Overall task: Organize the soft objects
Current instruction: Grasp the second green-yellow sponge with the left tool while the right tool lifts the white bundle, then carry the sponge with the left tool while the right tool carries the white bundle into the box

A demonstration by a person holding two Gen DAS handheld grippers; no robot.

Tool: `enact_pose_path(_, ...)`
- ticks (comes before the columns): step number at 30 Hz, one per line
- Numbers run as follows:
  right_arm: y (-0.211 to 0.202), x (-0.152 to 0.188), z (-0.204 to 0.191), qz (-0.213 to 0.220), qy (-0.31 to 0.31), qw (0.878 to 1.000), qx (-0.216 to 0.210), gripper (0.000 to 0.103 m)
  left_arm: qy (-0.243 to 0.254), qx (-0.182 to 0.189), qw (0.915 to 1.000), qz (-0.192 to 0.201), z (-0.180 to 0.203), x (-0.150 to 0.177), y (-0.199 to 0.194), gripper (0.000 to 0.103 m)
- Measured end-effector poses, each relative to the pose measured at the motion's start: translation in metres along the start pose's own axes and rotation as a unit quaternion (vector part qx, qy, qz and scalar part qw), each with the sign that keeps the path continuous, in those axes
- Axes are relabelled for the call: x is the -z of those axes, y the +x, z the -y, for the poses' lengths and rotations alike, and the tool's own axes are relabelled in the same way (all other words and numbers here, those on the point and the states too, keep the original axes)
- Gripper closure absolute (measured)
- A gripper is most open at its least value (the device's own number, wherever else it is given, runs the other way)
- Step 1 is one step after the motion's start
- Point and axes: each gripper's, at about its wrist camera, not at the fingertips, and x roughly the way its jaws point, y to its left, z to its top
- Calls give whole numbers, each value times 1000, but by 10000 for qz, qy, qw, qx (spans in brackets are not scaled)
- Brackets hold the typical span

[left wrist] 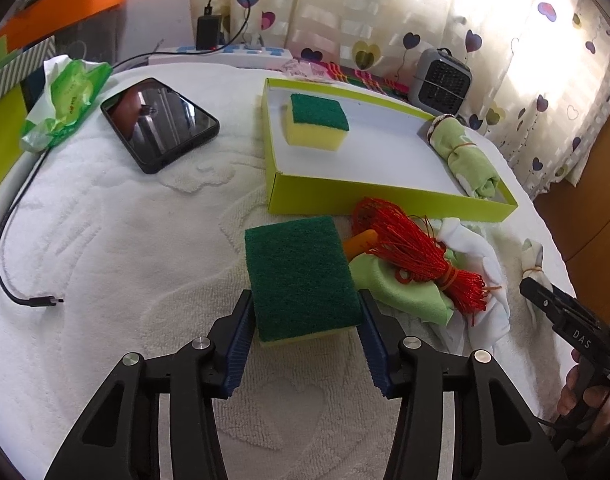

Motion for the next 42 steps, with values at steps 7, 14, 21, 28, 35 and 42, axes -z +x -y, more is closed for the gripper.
enact_pose_path(7,-1,1,0,6,-12,10000,52,62,24,-77,10000,50,-2,0,-3,55)
enact_pose_path(14,-7,2,-5,104,-144,9998,66,65,87,-185,9997,161,-4,0,-9,55)
enact_pose_path(21,-13,0,-12,233,-230,9995,-3,67,132,-158,9995,228,-3,-1,-14,55)
enact_pose_path(28,-20,-3,-19,350,-309,9988,-116,67,224,-177,9990,353,0,-5,-24,55)
enact_pose_path(35,-27,-13,-26,497,-386,9978,-184,67,351,-116,9983,461,7,-18,-31,55)
enact_pose_path(42,-28,-25,-32,577,-500,9969,-213,67,456,-21,9976,512,13,-31,-33,55)
